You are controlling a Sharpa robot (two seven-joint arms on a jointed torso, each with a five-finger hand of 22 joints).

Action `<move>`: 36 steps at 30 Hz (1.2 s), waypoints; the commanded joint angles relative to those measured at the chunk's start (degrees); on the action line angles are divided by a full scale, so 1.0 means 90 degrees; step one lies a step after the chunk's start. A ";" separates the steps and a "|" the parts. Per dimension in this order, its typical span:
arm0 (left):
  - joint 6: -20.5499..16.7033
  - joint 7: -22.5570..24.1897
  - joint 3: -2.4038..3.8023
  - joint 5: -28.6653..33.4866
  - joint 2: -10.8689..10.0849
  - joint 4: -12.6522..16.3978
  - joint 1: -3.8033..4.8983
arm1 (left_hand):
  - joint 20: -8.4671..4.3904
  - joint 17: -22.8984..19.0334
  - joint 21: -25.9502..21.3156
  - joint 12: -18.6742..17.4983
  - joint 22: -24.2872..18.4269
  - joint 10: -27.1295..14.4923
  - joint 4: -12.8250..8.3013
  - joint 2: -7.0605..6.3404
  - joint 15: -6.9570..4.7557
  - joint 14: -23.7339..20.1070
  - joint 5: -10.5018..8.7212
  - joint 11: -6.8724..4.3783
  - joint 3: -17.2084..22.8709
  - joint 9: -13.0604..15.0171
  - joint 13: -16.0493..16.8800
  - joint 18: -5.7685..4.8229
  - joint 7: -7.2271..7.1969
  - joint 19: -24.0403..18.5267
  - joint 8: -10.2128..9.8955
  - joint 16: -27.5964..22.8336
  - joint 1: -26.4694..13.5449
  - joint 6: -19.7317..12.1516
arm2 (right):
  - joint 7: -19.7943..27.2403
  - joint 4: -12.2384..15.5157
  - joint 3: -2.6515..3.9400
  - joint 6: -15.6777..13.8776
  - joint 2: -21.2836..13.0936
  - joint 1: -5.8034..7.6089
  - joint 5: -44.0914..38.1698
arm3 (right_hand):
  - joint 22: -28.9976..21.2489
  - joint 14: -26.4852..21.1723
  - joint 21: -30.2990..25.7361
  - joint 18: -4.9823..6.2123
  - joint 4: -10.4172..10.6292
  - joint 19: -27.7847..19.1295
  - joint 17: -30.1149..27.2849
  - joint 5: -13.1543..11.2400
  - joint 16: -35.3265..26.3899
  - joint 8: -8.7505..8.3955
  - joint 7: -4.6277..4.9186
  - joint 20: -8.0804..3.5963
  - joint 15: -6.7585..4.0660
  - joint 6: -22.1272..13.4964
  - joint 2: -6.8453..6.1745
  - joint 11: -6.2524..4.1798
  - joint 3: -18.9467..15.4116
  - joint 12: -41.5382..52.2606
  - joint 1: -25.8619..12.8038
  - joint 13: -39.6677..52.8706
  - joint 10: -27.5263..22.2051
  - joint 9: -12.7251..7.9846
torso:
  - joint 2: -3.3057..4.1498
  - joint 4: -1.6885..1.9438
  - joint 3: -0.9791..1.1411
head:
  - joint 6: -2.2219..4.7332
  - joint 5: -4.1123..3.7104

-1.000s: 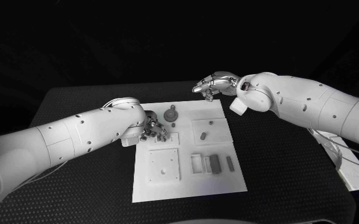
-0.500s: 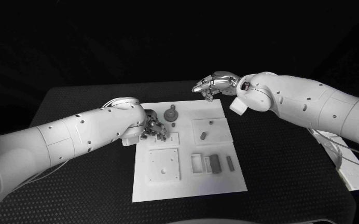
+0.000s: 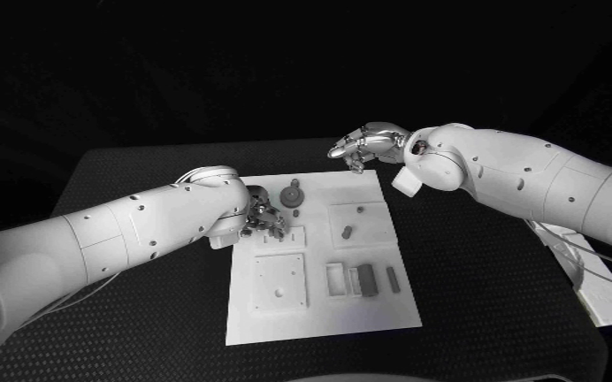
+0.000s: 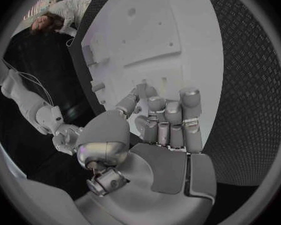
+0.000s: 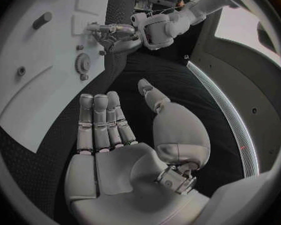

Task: Assemble the parts on the task board

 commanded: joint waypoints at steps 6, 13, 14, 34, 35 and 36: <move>-0.0194 0.0032 -0.0014 -0.0084 0.0018 -0.0001 -0.0020 | -0.0139 -0.0012 -0.0022 0.0020 0.0100 -0.0004 -0.0126 0.0322 -0.0134 0.0000 0.0023 0.0027 0.0050 -0.0011 -0.0009 0.0419 0.0049 0.0014 -0.0049 0.0019 0.0289 -0.0006 | 0.0040 0.0019 0.0002 0.0103 -0.0007 -0.0004 -0.0021 | -0.0006 -0.0050 -0.0026 0.0084 0.0026 0.0032 -0.0009 -0.0037 0.0033 -0.0038 0.0046 0.0023 -0.0005 -0.0010 0.0010 0.0009 0.0021 0.0024 -0.0043 -0.0011 -0.0035 -0.0010 | -0.0001 0.0001 0.0001 | -0.0004 0.0002; -0.0221 0.0069 -0.0014 -0.0134 0.0015 0.0001 -0.0020 | -0.0142 -0.0017 -0.0022 0.0018 0.0098 0.0006 -0.0217 0.0354 -0.0127 0.0013 0.0024 0.0037 0.0106 -0.0020 -0.0015 0.0420 0.0060 0.0029 -0.0104 0.0019 0.0431 -0.0027 | 0.0041 0.0015 0.0002 0.0122 -0.0006 -0.0004 -0.0021 | -0.0006 -0.0050 -0.0027 0.0084 0.0028 0.0031 -0.0009 -0.0037 0.0033 -0.0038 0.0046 0.0023 -0.0005 -0.0010 0.0009 0.0009 0.0020 0.0024 -0.0046 -0.0012 -0.0036 -0.0010 | -0.0002 0.0002 -0.0003 | -0.0012 -0.0007; -0.0221 0.0071 -0.0014 -0.0134 0.0014 -0.0003 -0.0020 | -0.0141 -0.0018 -0.0022 0.0018 0.0098 0.0006 -0.0219 0.0347 -0.0125 0.0014 0.0024 0.0039 0.0111 -0.0022 -0.0016 0.0419 0.0062 0.0031 -0.0110 0.0019 0.0452 -0.0025 | 0.0042 0.0015 0.0002 0.0120 -0.0006 -0.0004 -0.0021 | -0.0006 -0.0050 -0.0027 0.0084 0.0028 0.0031 -0.0009 -0.0037 0.0033 -0.0038 0.0046 0.0023 -0.0005 -0.0010 0.0010 0.0009 0.0019 0.0025 -0.0047 -0.0012 -0.0036 -0.0010 | -0.0002 0.0002 -0.0003 | -0.0012 -0.0007; -0.0525 0.0206 -0.0019 -0.0627 0.0080 0.0015 -0.0027 | -0.0136 -0.0025 -0.0020 0.0019 0.0099 0.0023 -0.0228 0.0324 -0.0116 0.0033 0.0026 0.0047 0.0154 -0.0034 -0.0022 0.0414 0.0069 0.0050 -0.0164 0.0022 0.0646 0.0005 | 0.0052 0.0027 0.0002 0.0157 -0.0010 -0.0004 -0.0017 | -0.0005 -0.0051 -0.0027 0.0084 0.0035 0.0032 -0.0011 -0.0037 0.0034 -0.0038 0.0046 0.0024 -0.0004 -0.0011 0.0012 0.0009 0.0017 0.0026 -0.0054 -0.0014 -0.0036 -0.0010 | -0.0003 0.0002 -0.0002 | -0.0013 -0.0012; -0.0550 0.0222 -0.0019 -0.0712 0.0079 0.0022 -0.0027 | -0.0136 -0.0025 -0.0019 0.0020 0.0099 0.0025 -0.0227 0.0324 -0.0116 0.0034 0.0026 0.0047 0.0154 -0.0034 -0.0022 0.0414 0.0069 0.0052 -0.0165 0.0022 0.0652 0.0008 | 0.0052 0.0027 0.0002 0.0157 -0.0011 -0.0004 -0.0017 | -0.0005 -0.0051 -0.0027 0.0084 0.0035 0.0032 -0.0011 -0.0037 0.0034 -0.0038 0.0046 0.0024 -0.0004 -0.0011 0.0012 0.0009 0.0017 0.0026 -0.0054 -0.0014 -0.0036 -0.0010 | -0.0003 0.0002 -0.0002 | -0.0013 -0.0012; -0.0577 0.0231 -0.0019 -0.0762 0.0078 0.0030 -0.0027 | -0.0136 -0.0025 -0.0018 0.0020 0.0100 0.0027 -0.0228 0.0322 -0.0116 0.0036 0.0026 0.0046 0.0155 -0.0034 -0.0022 0.0414 0.0068 0.0054 -0.0166 0.0022 0.0659 0.0012 | 0.0053 0.0028 0.0002 0.0158 -0.0012 -0.0004 -0.0017 | -0.0005 -0.0051 -0.0027 0.0084 0.0035 0.0032 -0.0011 -0.0037 0.0034 -0.0038 0.0046 0.0024 -0.0004 -0.0011 0.0012 0.0009 0.0017 0.0026 -0.0054 -0.0015 -0.0036 -0.0010 | -0.0004 0.0002 -0.0001 | -0.0012 -0.0011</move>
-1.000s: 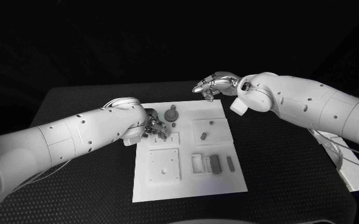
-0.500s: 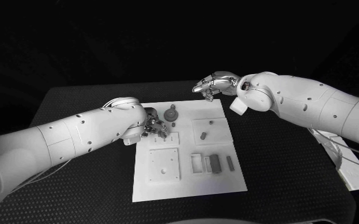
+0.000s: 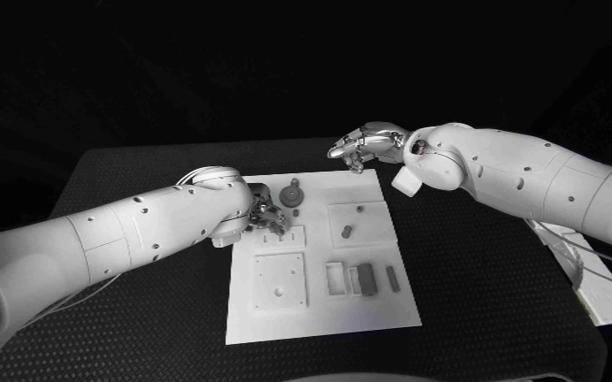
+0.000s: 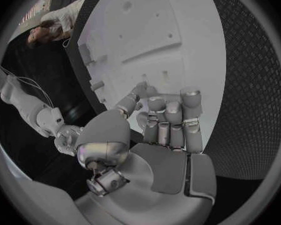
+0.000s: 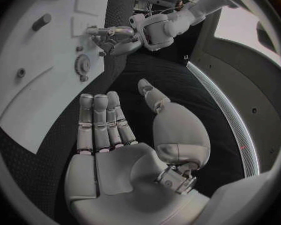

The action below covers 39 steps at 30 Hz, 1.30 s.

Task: Assemble the parts on the task board

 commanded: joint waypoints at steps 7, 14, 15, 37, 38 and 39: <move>-0.0306 0.0156 -0.0003 -0.0415 0.0007 0.0033 -0.0013 | -0.0130 -0.0009 -0.0016 0.0021 0.0101 0.0027 -0.0168 0.0392 -0.0116 0.0029 0.0017 0.0031 0.0183 0.0001 -0.0013 0.0432 0.0012 0.0036 -0.0030 0.0023 0.0492 0.0036 | 0.0053 0.0012 0.0002 0.0118 -0.0006 -0.0003 -0.0016 | -0.0007 -0.0039 -0.0028 0.0084 0.0037 0.0032 -0.0007 -0.0037 0.0035 -0.0038 0.0039 0.0024 0.0008 0.0004 0.0013 0.0009 0.0018 0.0028 -0.0055 -0.0011 -0.0036 -0.0010 | 0.0002 -0.0002 0.0002 | 0.0002 -0.0003; -0.0176 0.0192 -0.0002 -0.0135 -0.0029 0.0023 -0.0015 | -0.0132 -0.0012 -0.0014 0.0019 0.0101 0.0042 -0.0174 0.0397 -0.0122 0.0042 0.0018 0.0023 0.0191 -0.0001 -0.0019 0.0433 0.0004 0.0046 -0.0036 0.0023 0.0550 0.0071 | 0.0056 0.0006 0.0002 0.0125 -0.0003 -0.0003 -0.0016 | -0.0007 -0.0039 -0.0028 0.0084 0.0038 0.0032 -0.0007 -0.0037 0.0035 -0.0038 0.0039 0.0024 0.0008 0.0004 0.0013 0.0010 0.0017 0.0028 -0.0057 -0.0012 -0.0037 -0.0011 | 0.0002 -0.0003 0.0000 | 0.0002 -0.0001; -0.0146 0.0190 -0.0002 -0.0049 -0.0035 0.0020 -0.0015 | -0.0132 -0.0012 -0.0013 0.0019 0.0102 0.0045 -0.0175 0.0404 -0.0124 0.0044 0.0018 0.0021 0.0193 -0.0001 -0.0020 0.0433 0.0002 0.0049 -0.0037 0.0023 0.0563 0.0078 | 0.0056 0.0005 0.0002 0.0123 -0.0003 -0.0004 -0.0016 | -0.0007 -0.0039 -0.0028 0.0084 0.0038 0.0032 -0.0007 -0.0037 0.0035 -0.0038 0.0039 0.0024 0.0008 0.0003 0.0014 0.0010 0.0017 0.0028 -0.0057 -0.0012 -0.0037 -0.0011 | 0.0001 -0.0004 -0.0002 | 0.0000 -0.0005; 0.0122 0.0119 -0.0002 0.0299 -0.0107 0.0125 -0.0015 | -0.0132 -0.0011 0.0012 0.0006 0.0104 0.0122 0.0029 0.0167 -0.0150 0.0088 0.0009 -0.0007 0.0575 0.0011 -0.0048 0.0418 -0.0027 0.0104 -0.0086 0.0035 0.0816 0.0211 | 0.0054 0.0005 0.0002 0.0134 -0.0004 -0.0004 -0.0016 | -0.0006 -0.0040 -0.0029 0.0084 0.0041 0.0031 -0.0009 -0.0036 0.0036 -0.0038 0.0039 0.0024 0.0008 0.0003 0.0013 0.0010 0.0017 0.0029 -0.0059 -0.0015 -0.0037 -0.0011 | 0.0000 0.0000 0.0001 | -0.0004 0.0006; 0.0114 0.0116 -0.0002 0.0299 -0.0108 0.0125 -0.0015 | -0.0132 -0.0011 0.0013 0.0007 0.0104 0.0123 0.0030 0.0167 -0.0150 0.0089 0.0009 -0.0007 0.0578 0.0012 -0.0048 0.0418 -0.0027 0.0105 -0.0086 0.0035 0.0816 0.0212 | 0.0054 0.0004 0.0002 0.0135 -0.0004 -0.0004 -0.0016 | -0.0006 -0.0040 -0.0029 0.0084 0.0041 0.0031 -0.0009 -0.0036 0.0036 -0.0038 0.0039 0.0024 0.0008 0.0003 0.0013 0.0010 0.0017 0.0029 -0.0059 -0.0015 -0.0037 -0.0011 | 0.0000 -0.0001 0.0001 | -0.0003 0.0007; 0.0131 0.0117 -0.0002 0.0299 -0.0104 0.0124 -0.0015 | -0.0132 -0.0011 0.0013 0.0007 0.0105 0.0124 0.0031 0.0167 -0.0150 0.0089 0.0009 -0.0007 0.0582 0.0013 -0.0049 0.0418 -0.0028 0.0105 -0.0086 0.0035 0.0817 0.0213 | 0.0052 0.0006 0.0002 0.0133 -0.0007 -0.0004 -0.0016 | -0.0006 -0.0040 -0.0030 0.0084 0.0041 0.0031 -0.0009 -0.0036 0.0036 -0.0038 0.0039 0.0024 0.0008 0.0002 0.0013 0.0010 0.0017 0.0030 -0.0059 -0.0015 -0.0038 -0.0011 | 0.0000 -0.0001 0.0001 | -0.0003 0.0007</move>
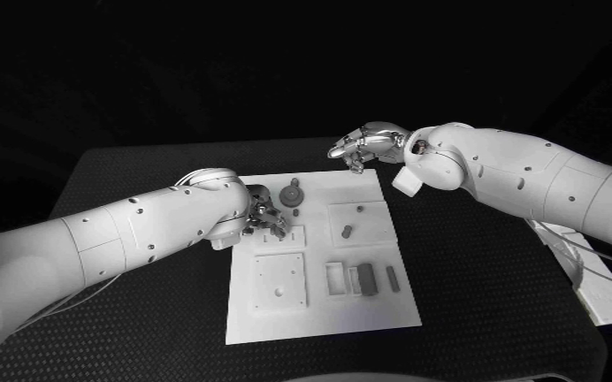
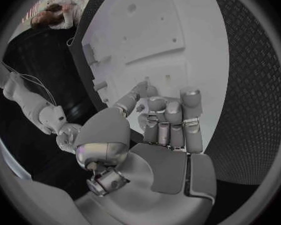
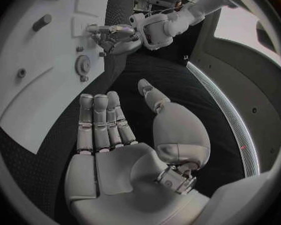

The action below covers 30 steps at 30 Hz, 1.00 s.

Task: Assemble the parts on the task board

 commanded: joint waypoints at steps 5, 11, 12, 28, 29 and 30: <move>0.0160 -0.0008 0.0001 0.0044 0.0013 0.0042 0.0000 | -0.0087 -0.0005 0.0015 0.0007 0.0101 0.0046 -0.0256 0.0442 -0.0160 0.0076 0.0020 0.0002 0.0299 0.0007 -0.0007 0.0421 0.0001 0.0016 -0.0002 0.0036 0.0488 0.0050 | 0.0050 0.0014 0.0002 0.0102 -0.0003 -0.0004 -0.0016 | -0.0007 -0.0052 -0.0030 0.0084 0.0023 0.0031 -0.0010 -0.0036 0.0036 -0.0038 0.0048 0.0024 -0.0003 0.0015 0.0012 0.0010 -0.0001 0.0030 -0.0058 -0.0011 -0.0038 -0.0011 | 0.0001 -0.0002 0.0003 | -0.0005 0.0008; 0.0223 -0.0032 0.0000 -0.0141 -0.0002 0.0073 0.0000 | -0.0088 -0.0005 0.0017 0.0008 0.0102 0.0048 -0.0255 0.0443 -0.0160 0.0077 0.0020 0.0002 0.0308 0.0009 -0.0007 0.0421 0.0000 0.0017 -0.0002 0.0037 0.0489 0.0053 | 0.0049 0.0014 0.0002 0.0099 -0.0009 -0.0004 -0.0016 | -0.0007 -0.0052 -0.0030 0.0084 0.0022 0.0031 -0.0011 -0.0036 0.0036 -0.0038 0.0048 0.0024 -0.0003 0.0015 0.0012 0.0009 0.0000 0.0031 -0.0057 -0.0011 -0.0038 -0.0011 | -0.0002 -0.0003 0.0001 | -0.0015 0.0012; 0.0236 -0.0034 0.0000 -0.0169 -0.0005 0.0077 0.0000 | -0.0088 -0.0005 0.0017 0.0008 0.0102 0.0048 -0.0255 0.0442 -0.0161 0.0077 0.0020 0.0002 0.0309 0.0010 -0.0008 0.0421 0.0000 0.0017 -0.0002 0.0037 0.0489 0.0053 | 0.0050 0.0014 0.0002 0.0101 -0.0009 -0.0004 -0.0016 | -0.0007 -0.0052 -0.0030 0.0084 0.0022 0.0031 -0.0011 -0.0036 0.0036 -0.0038 0.0048 0.0024 -0.0003 0.0015 0.0012 0.0009 0.0000 0.0031 -0.0057 -0.0011 -0.0038 -0.0011 | -0.0002 -0.0002 0.0002 | -0.0015 0.0013; 0.0289 -0.0080 -0.0002 -0.0405 -0.0023 0.0098 -0.0001 | -0.0088 -0.0005 0.0020 0.0006 0.0104 0.0049 -0.0256 0.0436 -0.0162 0.0078 0.0021 0.0000 0.0332 0.0017 -0.0009 0.0420 -0.0002 0.0018 -0.0001 0.0037 0.0493 0.0065 | 0.0056 0.0015 0.0002 0.0102 -0.0011 -0.0004 -0.0016 | -0.0006 -0.0053 -0.0031 0.0084 0.0022 0.0031 -0.0012 -0.0036 0.0037 -0.0038 0.0048 0.0024 -0.0003 0.0015 0.0013 0.0009 0.0002 0.0032 -0.0055 -0.0013 -0.0038 -0.0011 | 0.0000 0.0005 0.0001 | -0.0026 0.0007; 0.0284 -0.0080 -0.0002 -0.0405 -0.0024 0.0098 -0.0001 | -0.0088 -0.0005 0.0019 0.0005 0.0104 0.0047 -0.0257 0.0437 -0.0162 0.0078 0.0022 -0.0001 0.0338 0.0019 -0.0009 0.0420 -0.0003 0.0017 0.0000 0.0036 0.0494 0.0069 | 0.0056 0.0017 0.0002 0.0105 -0.0011 -0.0004 -0.0016 | -0.0006 -0.0053 -0.0031 0.0084 0.0022 0.0031 -0.0012 -0.0036 0.0037 -0.0038 0.0048 0.0024 -0.0003 0.0015 0.0013 0.0009 0.0002 0.0032 -0.0055 -0.0014 -0.0038 -0.0011 | -0.0001 0.0006 0.0001 | -0.0025 0.0007; 0.0268 -0.0080 -0.0002 -0.0406 -0.0021 0.0097 -0.0001 | -0.0088 -0.0005 0.0019 0.0004 0.0104 0.0047 -0.0257 0.0436 -0.0163 0.0078 0.0022 -0.0001 0.0340 0.0020 -0.0009 0.0420 -0.0003 0.0017 0.0001 0.0036 0.0494 0.0070 | 0.0055 0.0018 0.0002 0.0107 -0.0011 -0.0004 -0.0016 | -0.0006 -0.0053 -0.0031 0.0084 0.0021 0.0031 -0.0012 -0.0036 0.0037 -0.0038 0.0048 0.0024 -0.0003 0.0015 0.0013 0.0009 0.0002 0.0032 -0.0054 -0.0014 -0.0038 -0.0011 | -0.0001 0.0006 0.0000 | -0.0025 0.0008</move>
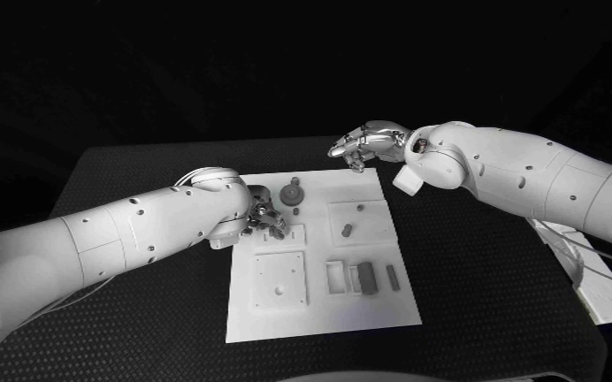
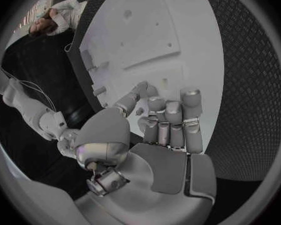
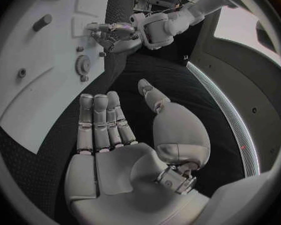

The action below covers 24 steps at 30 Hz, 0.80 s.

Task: Assemble the parts on the task board

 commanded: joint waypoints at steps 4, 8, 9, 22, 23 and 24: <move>0.0071 -0.0016 -0.0002 -0.0135 0.0010 -0.0002 -0.0006 | -0.0112 -0.0007 0.0019 0.0003 0.0106 0.0046 -0.0278 0.0429 -0.0175 0.0066 0.0020 -0.0002 0.0322 0.0013 -0.0011 0.0420 -0.0011 0.0019 0.0001 0.0036 0.0502 0.0057 | 0.0057 0.0009 0.0002 0.0098 0.0001 -0.0003 -0.0016 | -0.0006 -0.0055 -0.0031 0.0084 0.0021 0.0031 -0.0007 -0.0036 0.0038 -0.0038 0.0044 0.0024 -0.0005 -0.0007 0.0013 0.0009 0.0002 0.0032 -0.0054 -0.0009 -0.0039 -0.0006 | 0.0001 0.0000 -0.0005 | 0.0002 0.0002; 0.0100 -0.0025 -0.0002 -0.0135 0.0013 -0.0008 -0.0006 | -0.0112 -0.0007 0.0018 0.0003 0.0106 0.0046 -0.0277 0.0429 -0.0175 0.0066 0.0020 -0.0002 0.0325 0.0015 -0.0011 0.0420 -0.0011 0.0019 0.0001 0.0035 0.0500 0.0058 | 0.0056 0.0009 0.0002 0.0099 -0.0001 -0.0003 -0.0016 | -0.0006 -0.0055 -0.0031 0.0084 0.0021 0.0031 -0.0007 -0.0036 0.0038 -0.0037 0.0044 0.0024 -0.0005 -0.0007 0.0013 0.0009 0.0002 0.0033 -0.0053 -0.0009 -0.0039 -0.0006 | 0.0000 -0.0002 -0.0002 | 0.0000 0.0002; 0.0125 -0.0033 -0.0003 -0.0135 0.0013 -0.0006 -0.0006 | -0.0112 -0.0007 0.0018 0.0002 0.0106 0.0046 -0.0276 0.0428 -0.0175 0.0066 0.0020 -0.0002 0.0326 0.0015 -0.0011 0.0420 -0.0011 0.0019 0.0001 0.0035 0.0500 0.0059 | 0.0057 0.0009 0.0002 0.0099 -0.0001 -0.0003 -0.0016 | -0.0006 -0.0055 -0.0031 0.0084 0.0021 0.0031 -0.0008 -0.0036 0.0038 -0.0037 0.0044 0.0024 -0.0005 -0.0007 0.0013 0.0009 0.0002 0.0033 -0.0053 -0.0009 -0.0039 -0.0006 | 0.0000 -0.0002 -0.0002 | 0.0000 0.0002; 0.0210 -0.0126 -0.0005 0.0015 0.0036 -0.0003 -0.0006 | -0.0108 -0.0015 0.0007 -0.0010 0.0099 0.0037 -0.0202 0.0365 -0.0172 0.0061 0.0020 0.0003 0.0341 -0.0004 -0.0015 0.0412 -0.0005 0.0013 -0.0038 0.0018 0.0407 0.0057 | 0.0055 0.0020 0.0002 0.0094 -0.0010 -0.0003 -0.0016 | -0.0005 -0.0055 -0.0031 0.0084 0.0020 0.0031 -0.0008 -0.0036 0.0038 -0.0037 0.0044 0.0024 -0.0005 -0.0007 0.0013 0.0009 0.0002 0.0034 -0.0053 -0.0010 -0.0039 -0.0006 | -0.0002 -0.0005 0.0003 | -0.0003 0.0002; 0.0208 -0.0136 -0.0005 0.0024 0.0038 -0.0007 -0.0005 | -0.0108 -0.0016 0.0005 -0.0011 0.0098 0.0038 -0.0182 0.0339 -0.0171 0.0061 0.0021 0.0003 0.0341 -0.0012 -0.0015 0.0411 -0.0005 0.0013 -0.0047 0.0016 0.0383 0.0061 | 0.0055 0.0021 0.0002 0.0091 -0.0010 -0.0003 -0.0016 | -0.0005 -0.0055 -0.0031 0.0084 0.0020 0.0031 -0.0008 -0.0036 0.0038 -0.0037 0.0044 0.0024 -0.0005 -0.0008 0.0013 0.0009 0.0002 0.0034 -0.0053 -0.0011 -0.0039 -0.0006 | -0.0001 -0.0005 0.0003 | -0.0005 0.0002; 0.0208 -0.0133 -0.0005 0.0028 0.0041 -0.0011 -0.0005 | -0.0108 -0.0017 0.0003 -0.0012 0.0097 0.0039 -0.0158 0.0310 -0.0171 0.0063 0.0021 0.0004 0.0338 -0.0020 -0.0015 0.0410 -0.0004 0.0014 -0.0055 0.0015 0.0357 0.0067 | 0.0055 0.0022 0.0002 0.0093 -0.0010 -0.0003 -0.0016 | -0.0005 -0.0055 -0.0031 0.0084 0.0020 0.0031 -0.0008 -0.0036 0.0038 -0.0037 0.0044 0.0024 -0.0005 -0.0008 0.0013 0.0009 0.0002 0.0034 -0.0053 -0.0011 -0.0039 -0.0006 | 0.0000 -0.0006 0.0004 | -0.0009 0.0001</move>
